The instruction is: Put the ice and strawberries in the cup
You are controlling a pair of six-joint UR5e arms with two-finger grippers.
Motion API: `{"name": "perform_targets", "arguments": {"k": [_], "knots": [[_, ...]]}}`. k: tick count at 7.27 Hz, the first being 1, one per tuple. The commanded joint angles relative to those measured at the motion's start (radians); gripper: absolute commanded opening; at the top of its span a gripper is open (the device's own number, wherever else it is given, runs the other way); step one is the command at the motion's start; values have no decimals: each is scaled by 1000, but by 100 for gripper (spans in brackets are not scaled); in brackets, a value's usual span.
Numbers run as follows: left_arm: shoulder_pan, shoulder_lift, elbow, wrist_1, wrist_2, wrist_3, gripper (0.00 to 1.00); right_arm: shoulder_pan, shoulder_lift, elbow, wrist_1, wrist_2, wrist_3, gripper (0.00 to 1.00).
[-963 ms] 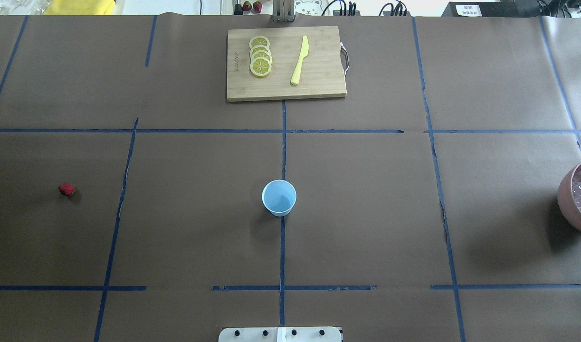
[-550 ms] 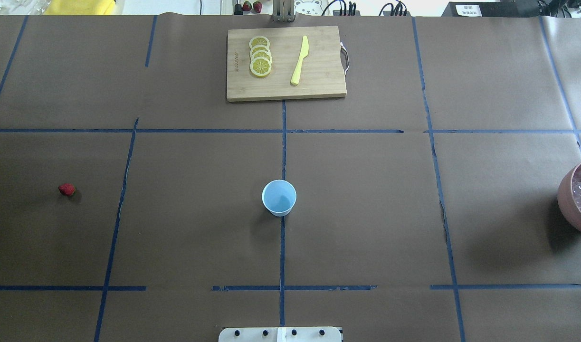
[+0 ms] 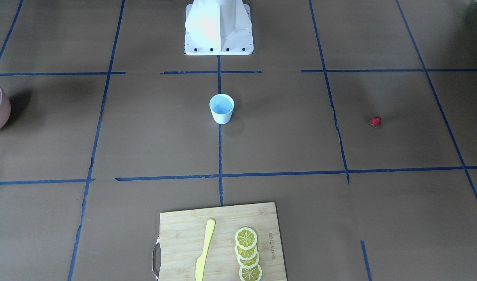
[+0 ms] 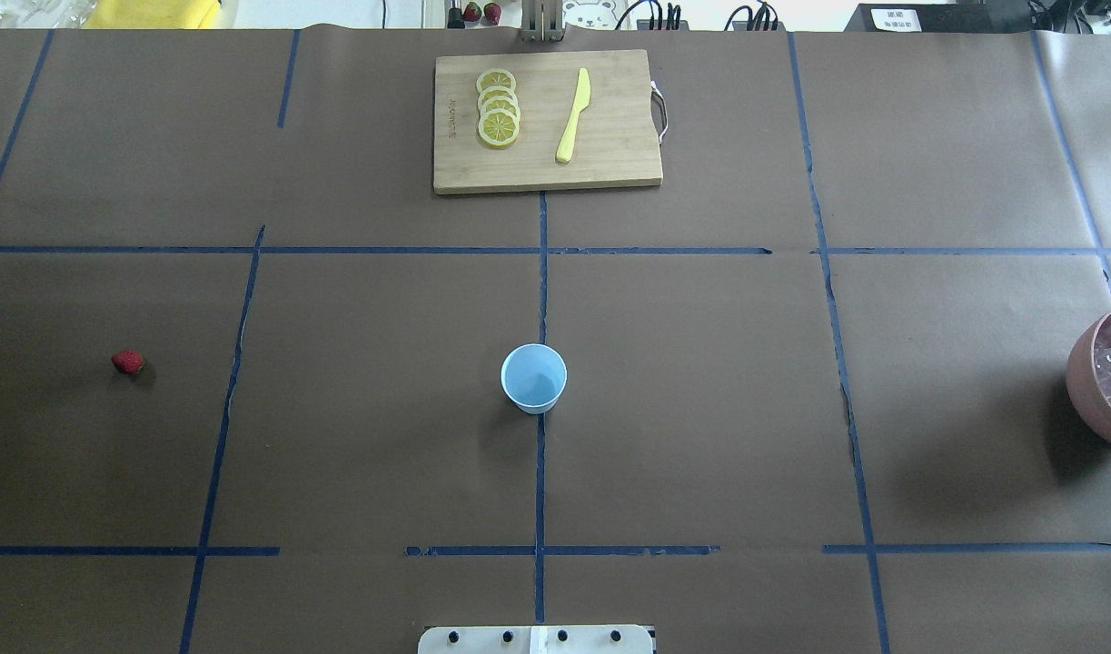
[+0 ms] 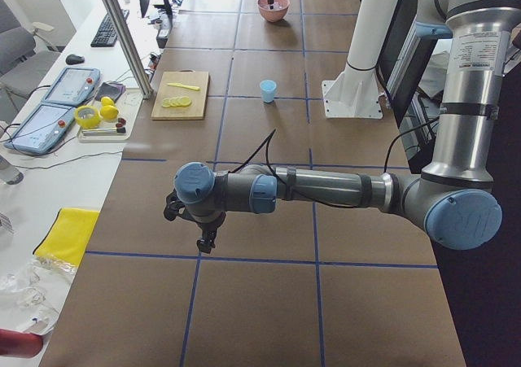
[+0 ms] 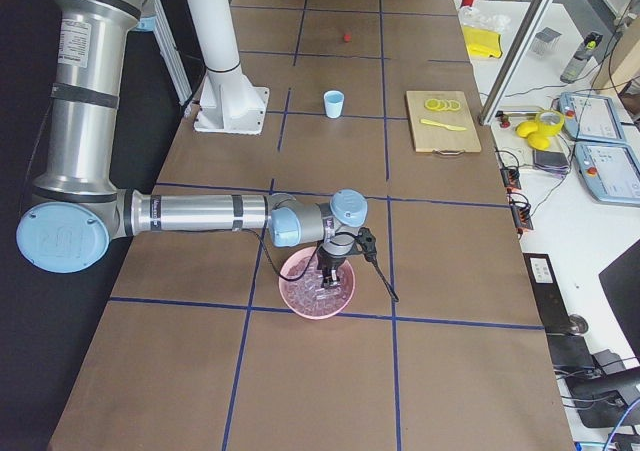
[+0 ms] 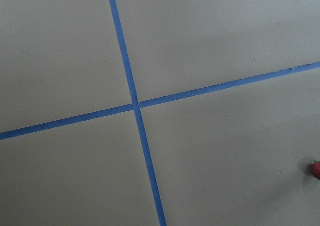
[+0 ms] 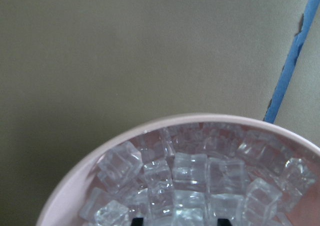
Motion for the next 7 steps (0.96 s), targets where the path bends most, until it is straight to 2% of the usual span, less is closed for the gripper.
{"name": "perform_targets", "arguments": {"k": [1, 3, 4, 5, 6, 7], "knots": [[-1, 0, 0, 0, -2, 0, 100, 0, -1, 1, 1, 2, 0, 53], [-1, 0, 0, 0, -2, 0, 100, 0, -1, 7, 1, 2, -3, 12], [-1, 0, -2, 2, -2, -1, 100, 1, -1, 14, 6, -3, -5, 1], [-1, 0, 0, 2, -2, -1, 100, 3, -1, 34, 4, -3, -5, 0], [-1, -1, -3, 2, -2, -19, 100, 9, -4, 94, -11, 2, -5, 0], [-1, -1, -5, 2, -5, -21, 100, 32, -1, 160, -79, 3, -5, 0]]}}
